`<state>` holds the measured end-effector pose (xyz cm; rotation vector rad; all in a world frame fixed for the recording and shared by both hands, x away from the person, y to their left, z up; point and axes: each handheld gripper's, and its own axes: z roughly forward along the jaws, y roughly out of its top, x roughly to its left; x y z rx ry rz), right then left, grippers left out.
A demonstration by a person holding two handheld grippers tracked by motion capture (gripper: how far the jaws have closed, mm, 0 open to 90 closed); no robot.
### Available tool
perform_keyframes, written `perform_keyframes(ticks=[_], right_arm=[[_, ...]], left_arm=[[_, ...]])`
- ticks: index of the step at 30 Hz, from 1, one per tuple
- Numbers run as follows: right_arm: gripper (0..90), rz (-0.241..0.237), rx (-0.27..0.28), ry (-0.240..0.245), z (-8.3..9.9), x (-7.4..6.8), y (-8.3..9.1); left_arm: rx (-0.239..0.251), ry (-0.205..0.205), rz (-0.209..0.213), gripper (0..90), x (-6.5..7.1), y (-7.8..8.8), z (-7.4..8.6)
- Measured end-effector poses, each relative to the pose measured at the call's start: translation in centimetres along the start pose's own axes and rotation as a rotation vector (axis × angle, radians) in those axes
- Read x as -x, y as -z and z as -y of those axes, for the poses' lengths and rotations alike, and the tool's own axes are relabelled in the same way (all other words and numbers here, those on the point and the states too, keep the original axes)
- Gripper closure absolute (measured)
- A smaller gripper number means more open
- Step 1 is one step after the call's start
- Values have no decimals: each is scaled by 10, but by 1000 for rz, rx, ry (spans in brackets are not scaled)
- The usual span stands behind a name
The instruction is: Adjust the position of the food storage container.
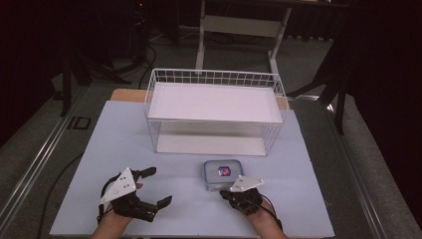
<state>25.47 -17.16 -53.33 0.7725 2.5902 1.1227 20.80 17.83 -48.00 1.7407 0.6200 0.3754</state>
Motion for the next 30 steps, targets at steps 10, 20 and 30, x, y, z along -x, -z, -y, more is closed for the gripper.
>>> perform_keyframes(ticks=[10, 20, 30], right_arm=[[900, 45, -35, 16, 15, 10, 25], [900, 200, -2, -97, 27, 62, 47], [900, 194, 12, -162, 12, 71, 28]], left_arm=[[-2, -2, -1, 18, 1, -1, 0], [-5, 1, -3, 18, 0, -2, 1], [-8, 4, 0, 18, 0, -2, 1]])
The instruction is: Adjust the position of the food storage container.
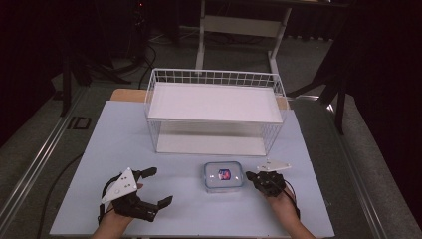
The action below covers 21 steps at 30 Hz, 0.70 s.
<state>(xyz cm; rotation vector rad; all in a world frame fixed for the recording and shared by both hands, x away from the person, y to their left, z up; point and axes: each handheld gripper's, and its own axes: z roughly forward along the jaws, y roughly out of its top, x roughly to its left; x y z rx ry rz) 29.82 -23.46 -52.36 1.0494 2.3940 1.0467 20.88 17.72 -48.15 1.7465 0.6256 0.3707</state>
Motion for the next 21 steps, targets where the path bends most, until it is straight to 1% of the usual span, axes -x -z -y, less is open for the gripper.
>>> perform_keyframes(ticks=[1, 2, 4, 5, 7, 15, 17, 20, 21], right_arm=[[900, -6, 0, 4, -1, -2, -1], [900, -2, -11, 21, -3, -8, -3], [900, -7, -15, 28, -4, -12, -5], [900, 1, -16, 36, -4, -15, -6], [900, -12, -17, 41, -6, -20, -8], [900, -41, -13, 42, -16, -30, -20], [900, -43, -19, 49, -17, -33, -22], [900, -61, -20, 62, -20, -38, -25], [900, -55, -22, 69, -20, -40, -25]], left_arm=[[0, 0, 0, 18, 0, 0, 0], [0, -1, 3, 18, 0, 0, 0], [-2, 0, 6, 18, 1, -1, 0], [-6, -1, 7, 18, 1, -1, 0], [-8, -1, 9, 18, 1, -2, 1], [-17, -2, 10, 18, 2, -3, 1], [-19, -2, 10, 18, 2, -3, 1], [-19, 3, 12, 18, 2, -4, 1], [-19, 3, 13, 18, 2, -4, 1]])
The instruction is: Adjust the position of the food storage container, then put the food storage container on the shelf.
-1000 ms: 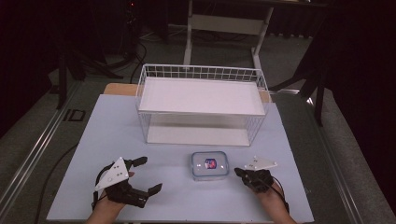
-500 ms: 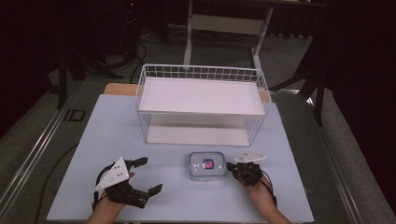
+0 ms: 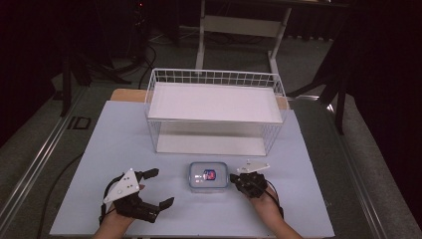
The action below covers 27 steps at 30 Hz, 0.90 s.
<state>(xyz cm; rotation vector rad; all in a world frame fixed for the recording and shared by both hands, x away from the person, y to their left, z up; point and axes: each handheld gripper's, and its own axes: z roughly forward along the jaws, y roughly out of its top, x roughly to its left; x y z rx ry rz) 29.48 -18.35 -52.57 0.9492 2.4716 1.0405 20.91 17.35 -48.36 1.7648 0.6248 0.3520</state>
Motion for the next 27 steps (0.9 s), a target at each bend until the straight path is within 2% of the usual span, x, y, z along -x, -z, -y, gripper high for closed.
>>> perform_keyframes(ticks=[4, 6, 7, 10, 11, 15, 17, 18, 19, 20, 22, 23, 24, 26, 27], right_arm=[[892, 19, 14, -9, -1, 0, 1], [856, 48, 37, -20, 0, 4, 9], [856, 48, 37, -20, 0, 4, 9], [709, 58, 74, -43, 1, 8, 22], [631, 59, 84, -41, 1, 8, 26], [316, 10, 153, -75, 1, 10, 39], [236, -31, 170, -72, 1, 10, 43], [202, -37, 185, -78, 1, 10, 45], [202, -37, 185, -78, 1, 10, 45], [181, -79, 202, -100, 0, 10, 49], [170, -76, 206, -97, 0, 8, 51], [150, -85, 204, -79, -1, 7, 52], [141, -59, 224, -22, -3, 1, 56], [143, -31, 230, 8, -6, -4, 60], [167, -4, 238, 28, -8, -6, 61]], left_arm=[[0, -2, 1, 18, 1, 0, 0], [0, -1, 2, 18, 0, 0, 0], [0, -1, 2, 18, 0, 0, 0], [-3, 4, 0, 18, -1, -1, 1], [-6, 8, -1, 18, -1, -1, 1], [-21, 8, -7, 18, -2, -3, 2], [-23, 12, -10, 18, -2, -4, 2], [-34, 22, -29, 18, -6, -6, 3], [-34, 22, -29, 18, -6, -6, 3], [-39, 25, -34, 18, -6, -7, 2], [-47, 23, -39, 19, -7, -8, 1], [-53, -1, -54, 19, -6, -11, -3], [-55, -13, -61, 19, -6, -13, -6], [-80, -12, -66, 19, -7, -17, -11], [-88, 2, -61, 19, -8, -19, -14]])
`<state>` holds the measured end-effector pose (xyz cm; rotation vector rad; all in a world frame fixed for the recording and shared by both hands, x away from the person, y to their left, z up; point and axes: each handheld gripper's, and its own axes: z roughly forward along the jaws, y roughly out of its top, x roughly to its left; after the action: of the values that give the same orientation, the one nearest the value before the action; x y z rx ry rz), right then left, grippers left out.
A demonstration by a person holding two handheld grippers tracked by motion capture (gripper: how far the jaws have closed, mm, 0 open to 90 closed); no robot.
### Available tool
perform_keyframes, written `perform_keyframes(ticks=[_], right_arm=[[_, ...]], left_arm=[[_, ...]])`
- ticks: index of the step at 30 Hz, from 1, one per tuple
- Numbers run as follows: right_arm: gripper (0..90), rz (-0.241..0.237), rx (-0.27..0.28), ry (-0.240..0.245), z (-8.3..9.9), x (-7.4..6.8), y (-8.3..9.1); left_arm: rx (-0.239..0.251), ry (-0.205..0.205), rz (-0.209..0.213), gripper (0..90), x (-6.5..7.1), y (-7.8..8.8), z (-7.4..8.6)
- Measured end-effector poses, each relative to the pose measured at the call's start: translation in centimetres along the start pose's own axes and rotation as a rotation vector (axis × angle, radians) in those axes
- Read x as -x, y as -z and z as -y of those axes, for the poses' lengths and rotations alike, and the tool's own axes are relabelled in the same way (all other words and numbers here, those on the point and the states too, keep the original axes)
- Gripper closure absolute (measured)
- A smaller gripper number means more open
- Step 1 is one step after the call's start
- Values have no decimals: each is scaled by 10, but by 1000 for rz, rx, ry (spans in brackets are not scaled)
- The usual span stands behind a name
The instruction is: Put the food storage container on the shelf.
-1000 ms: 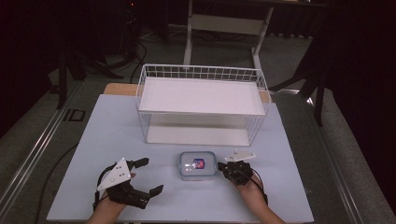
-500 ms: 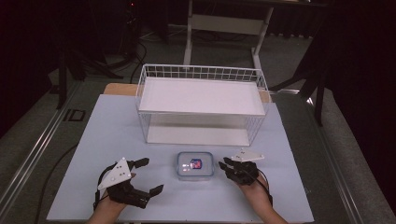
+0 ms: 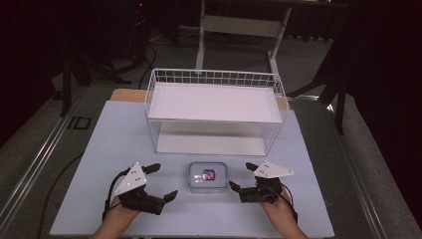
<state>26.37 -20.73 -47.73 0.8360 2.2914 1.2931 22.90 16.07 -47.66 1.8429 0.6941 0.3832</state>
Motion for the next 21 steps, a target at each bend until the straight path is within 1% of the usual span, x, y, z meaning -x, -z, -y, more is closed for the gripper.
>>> perform_keyframes(ticks=[1, 2, 3, 4, 5, 6, 7, 8, 9, 10, 12, 13, 15, 16, 17, 18, 19, 20, 21], right_arm=[[163, -17, -15, 1, -2, -1, 1], [170, -35, -16, -11, -4, -1, 1], [218, -47, -1, -26, -5, 1, 2], [213, -58, -5, -52, -6, 2, 3], [200, -62, -38, -55, -8, 3, 3], [192, -48, -46, -37, -9, 3, 3], [168, -27, -47, -39, -10, 3, 3], [160, -27, -50, -53, -10, 4, 2], [160, -36, -43, -75, -11, 6, 2], [157, -35, -44, -98, -11, 7, 2], [142, -53, -57, -129, -12, 11, -1], [141, -60, -59, -143, -12, 12, -2], [137, -83, -65, -185, -12, 16, -5], [134, -101, -66, -202, -12, 18, -7], [131, -116, -73, -219, -12, 20, -9], [130, -115, -80, -232, -11, 21, -11], [121, -132, -90, -243, -10, 23, -14], [116, -144, -104, -268, -9, 25, -16], [116, -141, -114, -295, -9, 26, -18]], left_arm=[[-7, 15, 8, 19, -1, -2, -2], [-19, 30, 15, 19, -2, -4, -5], [-37, 43, 26, 19, -3, -6, -7], [-56, 46, 32, 19, -4, -9, -9], [-78, 45, 33, 19, -5, -12, -11], [-117, 58, 43, 33, -6, -14, -13], [-137, 92, 60, 59, -8, -17, -15], [-138, 126, 80, 59, -10, -19, -17], [-136, 150, 75, 52, -11, -21, -18], [-139, 163, 68, 29, -12, -24, -19], [-168, 182, 85, 27, -13, -30, -22], [-176, 185, 80, 23, -14, -34, -23], [-198, 170, 27, 18, -13, -41, -23], [-204, 168, 12, 17, -14, -45, -23], [-198, 181, 13, 18, -16, -48, -22], [-190, 204, 27, 18, -18, -50, -21], [-192, 223, 39, 18, -20, -53, -20], [-203, 237, 46, 18, -22, -56, -19], [-214, 258, 54, 18, -23, -58, -18]])
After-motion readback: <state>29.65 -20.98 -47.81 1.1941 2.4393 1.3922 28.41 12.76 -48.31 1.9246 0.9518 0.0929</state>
